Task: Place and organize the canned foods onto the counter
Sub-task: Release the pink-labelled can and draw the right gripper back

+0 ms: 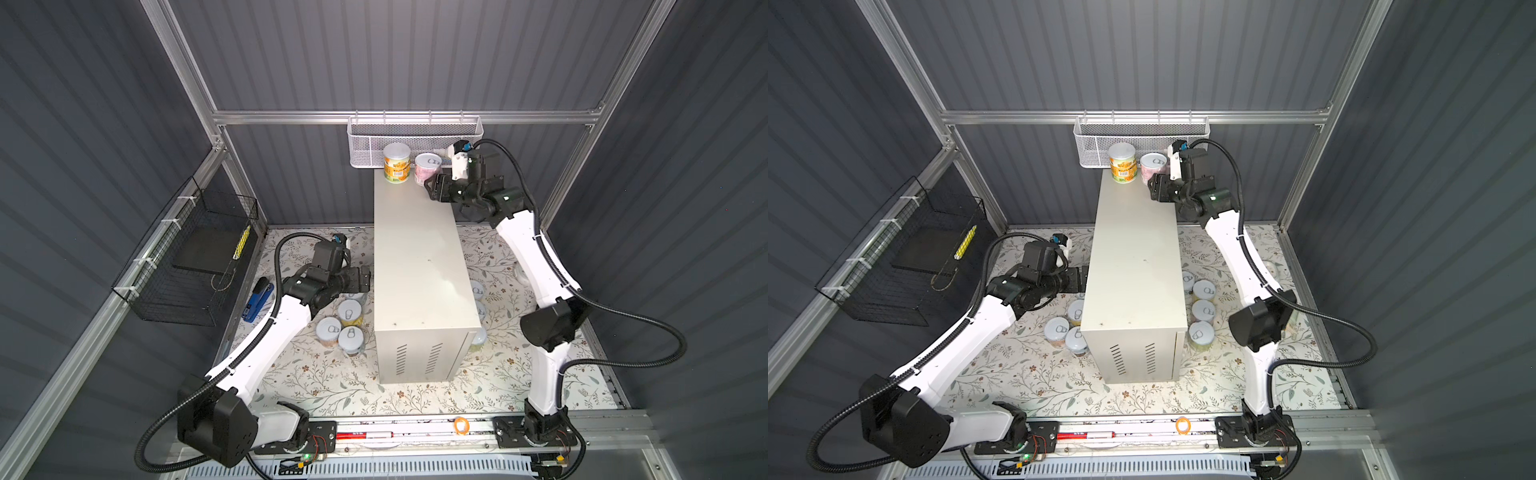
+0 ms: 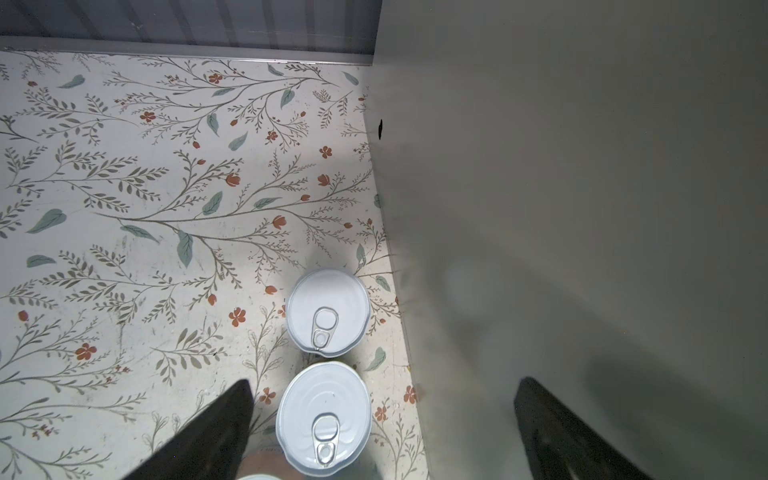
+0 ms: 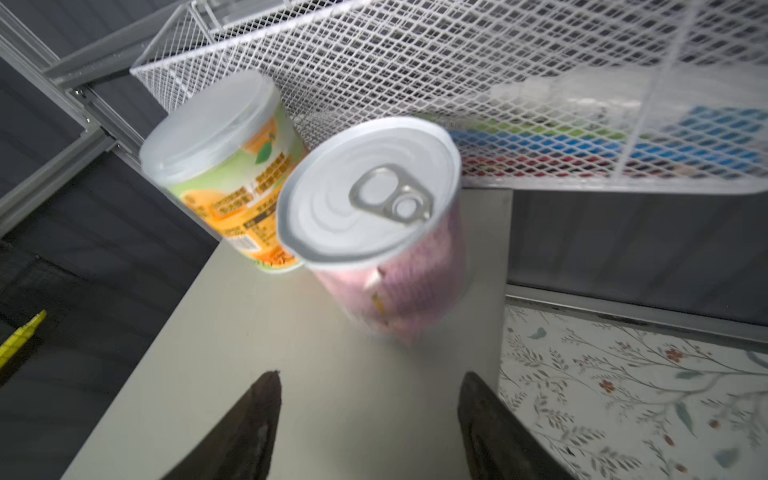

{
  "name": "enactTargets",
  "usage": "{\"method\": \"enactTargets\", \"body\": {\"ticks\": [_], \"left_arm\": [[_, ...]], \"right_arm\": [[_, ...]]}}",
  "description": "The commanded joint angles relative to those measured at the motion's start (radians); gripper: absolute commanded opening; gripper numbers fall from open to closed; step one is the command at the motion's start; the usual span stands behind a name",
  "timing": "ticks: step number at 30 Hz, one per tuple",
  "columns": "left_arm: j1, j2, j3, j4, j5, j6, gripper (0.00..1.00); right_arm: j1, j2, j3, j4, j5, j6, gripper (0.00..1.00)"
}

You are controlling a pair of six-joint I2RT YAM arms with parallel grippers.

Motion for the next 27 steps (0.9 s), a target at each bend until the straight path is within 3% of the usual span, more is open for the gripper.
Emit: {"method": "enactTargets", "body": {"ticks": [1,7,16,23,27], "left_arm": [[0.007,-0.070,-0.049,-0.043,0.001,-0.040,0.99],[0.003,-0.217,-0.165,-0.104,-0.018,-0.096,0.99],[-0.026,-0.432,-0.282,-0.239,-0.115,-0.195,0.99],[-0.070,-0.489,-0.324,-0.252,-0.124,-0.260,0.98],[-0.142,-0.484,-0.334,-0.246,-0.172,-0.293,0.97]], "right_arm": [[0.014,-0.201,-0.133,0.051,0.052,-0.011,0.74],[0.039,-0.545,-0.487,0.016,0.151,-0.004,0.76],[0.123,-0.984,-0.952,-0.119,0.258,0.120,0.92],[0.145,-1.195,-1.206,-0.257,0.328,0.242,0.93],[0.145,-1.278,-1.351,-0.285,0.339,0.298,0.94]]}}
